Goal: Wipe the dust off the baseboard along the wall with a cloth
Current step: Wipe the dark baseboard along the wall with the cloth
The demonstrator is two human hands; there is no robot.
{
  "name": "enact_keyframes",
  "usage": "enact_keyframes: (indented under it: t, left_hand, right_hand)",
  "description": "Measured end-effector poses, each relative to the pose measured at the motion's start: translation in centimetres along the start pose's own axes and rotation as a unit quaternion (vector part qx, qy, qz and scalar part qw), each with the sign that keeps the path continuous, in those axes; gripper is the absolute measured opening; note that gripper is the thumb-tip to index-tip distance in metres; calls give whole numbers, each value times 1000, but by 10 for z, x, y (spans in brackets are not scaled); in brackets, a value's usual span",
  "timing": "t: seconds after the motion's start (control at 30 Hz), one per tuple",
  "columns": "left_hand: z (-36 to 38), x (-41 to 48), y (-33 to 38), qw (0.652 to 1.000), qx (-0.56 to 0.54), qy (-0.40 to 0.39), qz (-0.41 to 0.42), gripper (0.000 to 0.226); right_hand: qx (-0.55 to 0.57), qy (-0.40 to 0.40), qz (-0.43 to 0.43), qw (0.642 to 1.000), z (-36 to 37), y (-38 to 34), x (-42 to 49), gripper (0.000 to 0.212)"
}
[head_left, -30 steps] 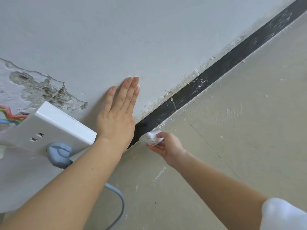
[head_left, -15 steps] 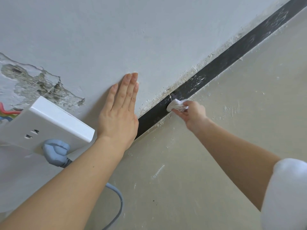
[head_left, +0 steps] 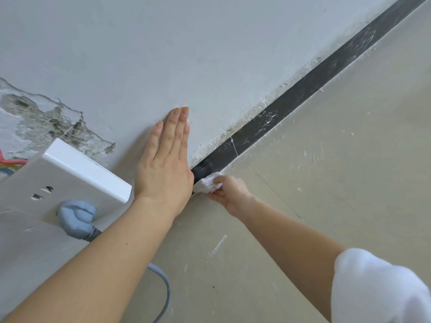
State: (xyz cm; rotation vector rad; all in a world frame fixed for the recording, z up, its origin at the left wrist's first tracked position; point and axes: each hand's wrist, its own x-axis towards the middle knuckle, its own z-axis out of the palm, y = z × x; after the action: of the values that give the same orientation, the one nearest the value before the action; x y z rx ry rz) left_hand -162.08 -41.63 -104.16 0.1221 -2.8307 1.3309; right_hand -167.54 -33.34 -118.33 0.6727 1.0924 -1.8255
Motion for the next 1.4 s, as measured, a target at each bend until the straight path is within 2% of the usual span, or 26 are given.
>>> enact_keyframes:
  t: [0.1,0.3,0.37,0.43,0.53,0.67,0.77,0.87,0.93,1.07,1.13,1.3,1.4]
  left_hand:
    - [1,0,3,1000,-9,10,-2,77]
    - [4,1,7,999,-37,18,-15,75]
    - [3,1,8,998,-52,23,-21,74]
    - [2,1,9,997,-69,33,-25,73]
    - [2,3,10,995,-83,47,-31,71]
    - [3,3,12,995,-82,44,-21,71]
    - [9,1,13,997,-65,43,-16,72]
    - [14,0,12,997,-52,46,-17,74]
    - [13,1,13,997,-59,35,-19,75]
    - [9,5,15,997,-68,35,-20,77]
    - [12,5,16,997,-61,46,-20,78]
    - [14,4,12,998,-20,62,-16,79]
    - [12,3,10,998,7,55,-13,83]
  right_hand:
    - [36,72,-63,995,-14,-32,12,12]
    - [75,144,-169,972,-48,-91,-2,7]
    - [57,155,-170,971,-52,-101,-10,8]
    - [-5,146,-144,979,-49,-104,-22,13]
    - [-121,112,-83,983,-29,-96,-46,13]
    - [-175,58,-20,983,0,-61,-55,22]
    - [-147,31,-41,988,19,-56,-44,23]
    - [-63,114,-112,985,14,-87,-31,21]
    - [-34,141,-153,978,-3,-111,-28,19]
    - [-51,177,-156,970,-36,-123,-37,17]
    - [-94,153,-106,978,-42,-109,-44,18]
    - [-175,1,-9,985,-18,-60,-41,13]
    - [-166,-27,23,985,2,-38,-30,10]
